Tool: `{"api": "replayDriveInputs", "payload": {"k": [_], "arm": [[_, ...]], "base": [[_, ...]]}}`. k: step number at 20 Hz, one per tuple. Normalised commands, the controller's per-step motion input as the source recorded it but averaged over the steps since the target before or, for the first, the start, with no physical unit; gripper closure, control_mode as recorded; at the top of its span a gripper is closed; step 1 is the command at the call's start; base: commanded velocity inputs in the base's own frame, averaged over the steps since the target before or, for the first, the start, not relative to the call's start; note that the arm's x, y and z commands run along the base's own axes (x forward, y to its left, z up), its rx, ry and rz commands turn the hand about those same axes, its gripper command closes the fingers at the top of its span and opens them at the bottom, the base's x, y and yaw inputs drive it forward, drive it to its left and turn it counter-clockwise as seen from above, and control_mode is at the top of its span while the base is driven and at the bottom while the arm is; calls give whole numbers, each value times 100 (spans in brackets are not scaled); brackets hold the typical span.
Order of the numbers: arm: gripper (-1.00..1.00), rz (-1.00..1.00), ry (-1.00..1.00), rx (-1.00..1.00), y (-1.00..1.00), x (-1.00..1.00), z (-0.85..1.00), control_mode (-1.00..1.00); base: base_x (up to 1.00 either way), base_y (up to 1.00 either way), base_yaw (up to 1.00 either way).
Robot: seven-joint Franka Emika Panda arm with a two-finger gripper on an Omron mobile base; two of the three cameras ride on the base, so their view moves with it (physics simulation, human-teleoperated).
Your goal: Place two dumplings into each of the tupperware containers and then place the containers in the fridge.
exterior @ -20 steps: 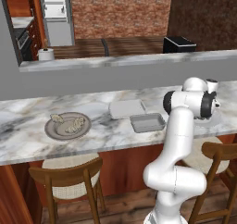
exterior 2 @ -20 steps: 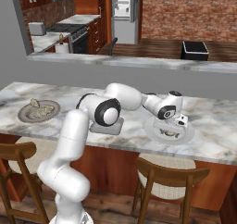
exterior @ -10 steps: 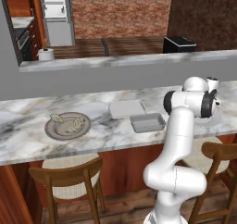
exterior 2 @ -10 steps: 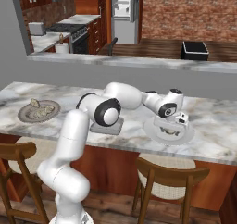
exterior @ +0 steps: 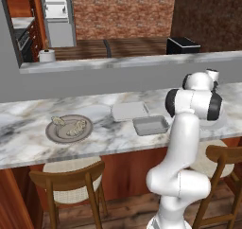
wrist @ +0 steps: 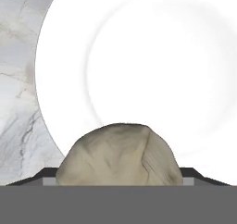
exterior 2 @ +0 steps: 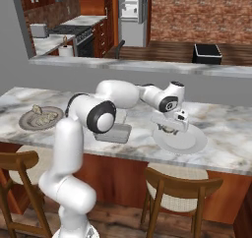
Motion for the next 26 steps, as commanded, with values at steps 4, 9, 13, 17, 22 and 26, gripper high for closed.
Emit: {"api": "replayDriveInputs", "payload": {"k": [4,9,13,17,22,26], "arm": [[100,0,-4,-1,100,-10,19,-100],[100,0,-7,-4,100,0,3,-100],[100,5,-11,-2,98,0,4,-100],[100,12,-9,-1,93,-1,0,-100],[100,9,-1,0,47,0,0,-100],[100,1,9,0,2,4,0,-100]], "base": [[0,0,0],[0,0,0],[0,0,0],[0,0,0],[0,0,0],[0,0,0]]}}
